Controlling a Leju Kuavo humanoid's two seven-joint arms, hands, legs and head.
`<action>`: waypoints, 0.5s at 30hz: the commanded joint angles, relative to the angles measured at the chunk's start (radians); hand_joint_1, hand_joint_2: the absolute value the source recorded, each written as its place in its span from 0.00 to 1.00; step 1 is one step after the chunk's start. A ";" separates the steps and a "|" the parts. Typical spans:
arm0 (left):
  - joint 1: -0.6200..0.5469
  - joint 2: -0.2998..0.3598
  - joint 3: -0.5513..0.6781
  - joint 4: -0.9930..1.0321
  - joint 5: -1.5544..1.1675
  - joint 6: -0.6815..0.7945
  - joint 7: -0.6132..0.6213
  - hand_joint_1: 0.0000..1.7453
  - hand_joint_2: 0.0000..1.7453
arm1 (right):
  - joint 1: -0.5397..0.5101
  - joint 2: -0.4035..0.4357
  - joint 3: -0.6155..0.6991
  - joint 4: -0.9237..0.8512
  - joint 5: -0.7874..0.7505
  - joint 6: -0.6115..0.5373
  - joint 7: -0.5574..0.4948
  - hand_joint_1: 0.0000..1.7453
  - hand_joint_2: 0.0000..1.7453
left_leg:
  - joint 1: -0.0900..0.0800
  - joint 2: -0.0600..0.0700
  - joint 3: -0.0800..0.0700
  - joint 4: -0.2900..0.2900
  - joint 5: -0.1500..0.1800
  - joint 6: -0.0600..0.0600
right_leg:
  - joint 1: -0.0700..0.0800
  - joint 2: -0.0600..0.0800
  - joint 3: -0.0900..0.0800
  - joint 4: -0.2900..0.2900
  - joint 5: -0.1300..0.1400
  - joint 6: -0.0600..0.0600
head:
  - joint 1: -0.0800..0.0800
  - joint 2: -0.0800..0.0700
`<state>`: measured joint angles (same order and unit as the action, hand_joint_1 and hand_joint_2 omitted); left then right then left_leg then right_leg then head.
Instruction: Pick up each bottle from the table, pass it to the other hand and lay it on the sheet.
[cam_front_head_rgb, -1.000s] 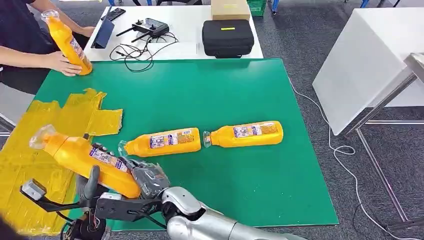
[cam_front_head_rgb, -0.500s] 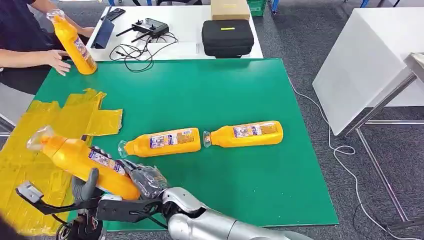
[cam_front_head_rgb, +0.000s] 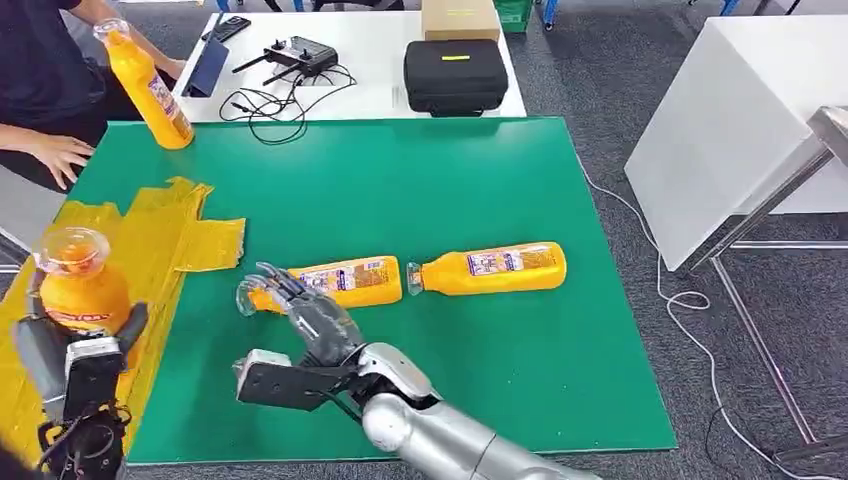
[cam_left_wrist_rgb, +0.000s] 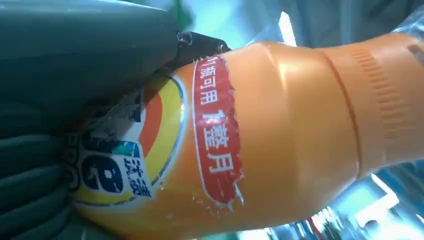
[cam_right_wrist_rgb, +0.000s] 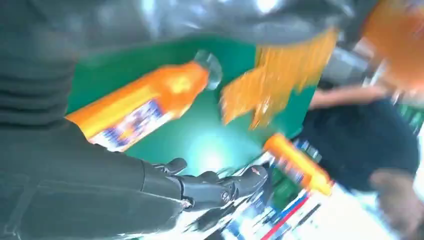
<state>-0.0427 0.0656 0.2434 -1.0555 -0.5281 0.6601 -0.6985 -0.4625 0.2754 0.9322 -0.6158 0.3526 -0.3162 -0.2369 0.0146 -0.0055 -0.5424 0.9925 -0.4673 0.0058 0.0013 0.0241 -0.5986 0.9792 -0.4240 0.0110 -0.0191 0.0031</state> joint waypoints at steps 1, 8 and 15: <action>-0.021 -0.058 0.242 -0.046 -0.381 0.038 0.000 1.00 1.00 | 0.195 -0.114 -0.245 -0.235 0.105 0.015 -0.005 0.00 0.00 | 0.001 -0.004 0.005 -0.002 -0.001 0.001 | 0.001 -0.006 0.007 -0.003 -0.003 0.001 | 0.000 0.000; -0.021 -0.058 0.242 -0.046 -0.381 0.038 0.000 1.00 1.00 | 0.195 -0.114 -0.245 -0.235 0.105 0.015 -0.005 0.00 0.00 | -0.001 -0.002 0.001 -0.001 -0.001 0.001 | -0.001 -0.004 0.002 -0.002 -0.001 0.000 | 0.000 0.000; -0.132 -0.121 0.438 0.089 -0.868 0.038 0.000 1.00 1.00 | 0.308 -0.131 -0.327 -0.344 0.193 0.038 0.005 0.00 0.00 | 0.000 -0.005 0.005 -0.002 -0.001 0.001 | -0.001 -0.007 0.006 -0.003 -0.002 0.001 | 0.000 0.000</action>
<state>-0.0564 0.0179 0.4933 -1.1036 -1.1191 0.6996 -0.7015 -0.2246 0.1911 0.6904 -0.8610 0.5089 -0.3014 -0.2373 0.0147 -0.0056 -0.5429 0.9925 -0.4676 0.0059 0.0007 0.0242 -0.5990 0.9786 -0.4242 0.0108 -0.0191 0.0031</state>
